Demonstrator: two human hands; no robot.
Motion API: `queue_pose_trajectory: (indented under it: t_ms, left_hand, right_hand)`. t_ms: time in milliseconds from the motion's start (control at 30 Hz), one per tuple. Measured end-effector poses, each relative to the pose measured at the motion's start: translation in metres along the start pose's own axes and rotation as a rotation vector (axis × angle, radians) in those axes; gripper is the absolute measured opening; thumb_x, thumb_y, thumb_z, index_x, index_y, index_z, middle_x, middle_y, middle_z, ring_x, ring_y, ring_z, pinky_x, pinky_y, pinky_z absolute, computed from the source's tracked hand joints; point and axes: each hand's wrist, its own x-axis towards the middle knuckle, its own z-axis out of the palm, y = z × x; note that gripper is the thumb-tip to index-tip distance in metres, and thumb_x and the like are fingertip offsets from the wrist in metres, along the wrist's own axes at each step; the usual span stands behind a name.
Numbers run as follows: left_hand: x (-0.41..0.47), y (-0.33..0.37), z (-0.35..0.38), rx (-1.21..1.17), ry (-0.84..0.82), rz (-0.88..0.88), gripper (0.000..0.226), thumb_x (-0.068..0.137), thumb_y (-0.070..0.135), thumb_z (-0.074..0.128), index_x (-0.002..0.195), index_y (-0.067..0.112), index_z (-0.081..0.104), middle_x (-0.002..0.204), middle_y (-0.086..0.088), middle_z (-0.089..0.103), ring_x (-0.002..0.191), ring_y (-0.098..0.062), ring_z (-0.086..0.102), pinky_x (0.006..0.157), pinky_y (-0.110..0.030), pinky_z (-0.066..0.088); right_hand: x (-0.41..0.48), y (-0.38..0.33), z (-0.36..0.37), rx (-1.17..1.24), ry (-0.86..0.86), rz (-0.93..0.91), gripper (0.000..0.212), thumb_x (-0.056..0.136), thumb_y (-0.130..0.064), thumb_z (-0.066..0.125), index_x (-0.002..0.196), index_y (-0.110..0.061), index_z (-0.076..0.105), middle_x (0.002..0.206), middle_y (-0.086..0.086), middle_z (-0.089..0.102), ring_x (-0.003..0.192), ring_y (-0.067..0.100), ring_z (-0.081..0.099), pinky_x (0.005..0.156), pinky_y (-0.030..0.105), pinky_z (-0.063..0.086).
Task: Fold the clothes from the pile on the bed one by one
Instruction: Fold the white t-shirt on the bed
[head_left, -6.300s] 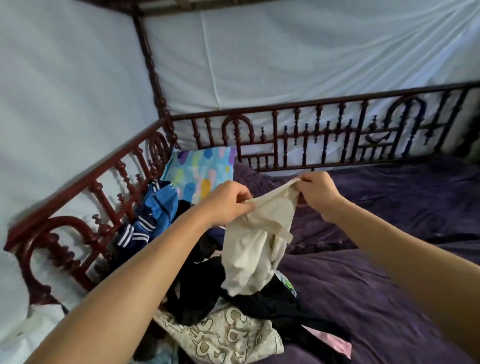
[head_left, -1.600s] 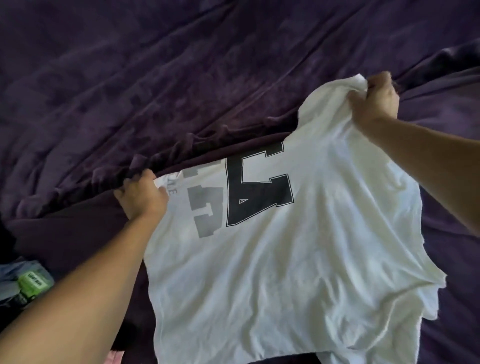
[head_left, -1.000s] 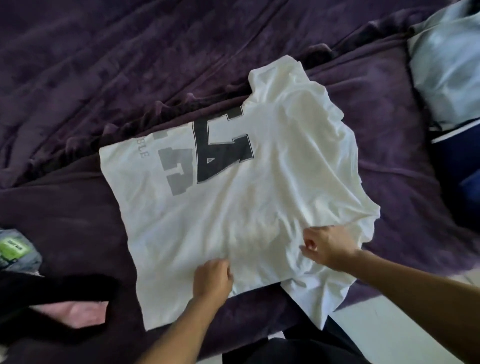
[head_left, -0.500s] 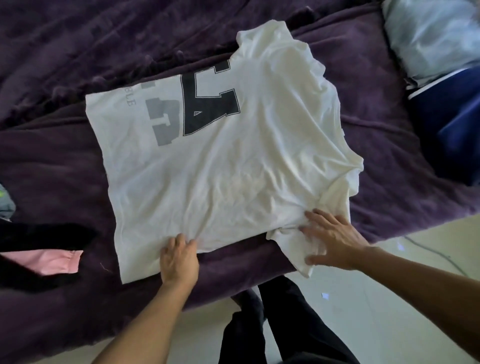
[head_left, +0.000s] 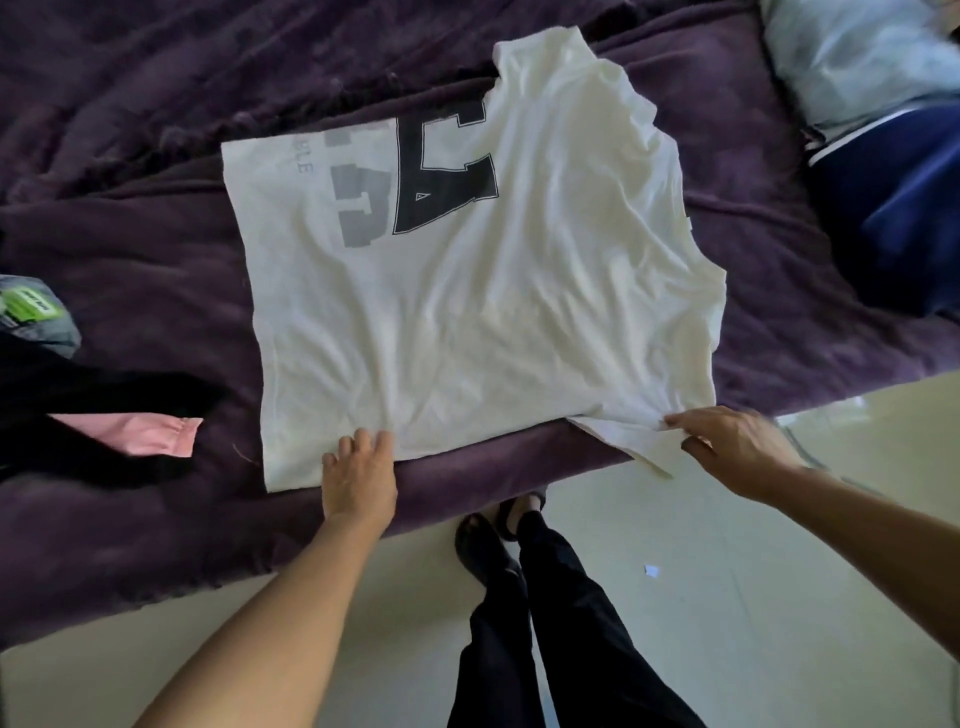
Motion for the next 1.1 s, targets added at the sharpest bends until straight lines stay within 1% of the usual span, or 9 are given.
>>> queue_pose_trajectory:
  t_ms: [267,400,533,600,700,767,833,967,1100]
  left_hand:
    - [0.012,-0.033,0.007,0.000,-0.085,-0.219,0.026,0.093,0.015,0.045,0.114,0.025,0.056,0.123,-0.002,0.048,0.117,-0.024,0.041,0.092,-0.039,0.038]
    - [0.012,-0.049,-0.027,-0.112,-0.038,-0.257,0.022,0.089,0.007,0.049,0.109,0.015,0.052,0.115,-0.006,0.054,0.109,-0.027,0.048,0.078,-0.041,0.045]
    - [0.040,-0.067,-0.087,-0.251,0.098,-0.345,0.014,0.087,0.003,0.050,0.099,0.009,0.050,0.102,-0.014,0.063,0.095,-0.037,0.060,0.065,-0.040,0.041]
    - [0.067,-0.077,-0.117,-0.254,0.177,-0.373,0.015,0.085,0.002,0.051,0.099,0.008,0.052,0.099,-0.019,0.065,0.091,-0.039,0.062,0.069,-0.041,0.042]
    - [0.113,-0.088,-0.159,-0.246,0.244,-0.444,0.016,0.083,0.003,0.051,0.097,0.009,0.055,0.096,-0.021,0.067,0.091,-0.040,0.062,0.078,-0.041,0.040]
    - [0.147,-0.092,-0.183,-0.255,0.272,-0.496,0.016,0.084,0.003,0.051,0.097,0.010,0.056,0.095,-0.022,0.066,0.093,-0.040,0.062,0.083,-0.042,0.038]
    - [0.180,-0.096,-0.201,-0.273,0.308,-0.548,0.016,0.086,0.004,0.051,0.099,0.010,0.057,0.096,-0.023,0.066,0.096,-0.040,0.060,0.087,-0.043,0.037]
    - [0.243,-0.104,-0.225,-0.310,0.358,-0.598,0.019,0.087,0.002,0.049,0.101,0.010,0.059,0.099,-0.024,0.065,0.100,-0.041,0.059,0.091,-0.044,0.035]
    - [0.303,-0.113,-0.225,-0.259,0.308,-0.605,0.026,0.090,0.010,0.052,0.115,0.012,0.057,0.116,-0.022,0.059,0.114,-0.040,0.050,0.096,-0.048,0.035]
  right_hand:
    - [0.022,-0.006,-0.003,0.125,0.016,0.208,0.026,0.089,-0.012,0.054,0.109,-0.023,0.066,0.101,0.007,0.068,0.086,0.030,0.056,0.068,0.036,0.042]
    - [0.049,-0.021,-0.055,0.390,0.196,0.332,0.027,0.086,-0.019,0.041,0.106,-0.027,0.058,0.092,0.007,0.063,0.082,0.034,0.060,0.073,0.044,0.051]
    - [0.111,-0.039,-0.130,0.597,0.315,0.338,0.026,0.088,-0.017,0.039,0.102,-0.024,0.060,0.085,0.008,0.060,0.064,0.033,0.064,0.064,0.047,0.058]
    - [0.150,-0.050,-0.166,0.667,0.345,0.317,0.025,0.092,-0.014,0.038,0.101,-0.018,0.061,0.088,0.008,0.059,0.063,0.029,0.065,0.055,0.038,0.057]
    - [0.214,-0.064,-0.213,0.662,0.375,0.308,0.026,0.094,-0.020,0.037,0.073,-0.019,0.052,0.075,0.006,0.057,0.061,0.029,0.066,0.042,0.029,0.052]
    - [0.259,-0.067,-0.235,0.642,0.386,0.274,0.029,0.090,-0.028,0.038,0.066,-0.015,0.046,0.070,0.012,0.055,0.068,0.039,0.065,0.057,0.040,0.059]
    - [0.301,-0.071,-0.252,0.607,0.375,0.254,0.035,0.086,-0.037,0.036,0.067,-0.011,0.049,0.072,0.019,0.058,0.073,0.043,0.064,0.067,0.050,0.057]
    - [0.381,-0.082,-0.275,0.786,0.359,0.357,0.031,0.091,-0.037,0.043,0.088,-0.016,0.067,0.091,0.009,0.062,0.075,0.036,0.067,0.050,0.036,0.058]
    - [0.446,-0.070,-0.273,0.911,0.275,0.425,0.016,0.086,-0.035,0.056,0.097,-0.024,0.059,0.119,0.007,0.062,0.098,0.028,0.066,0.074,0.035,0.059]
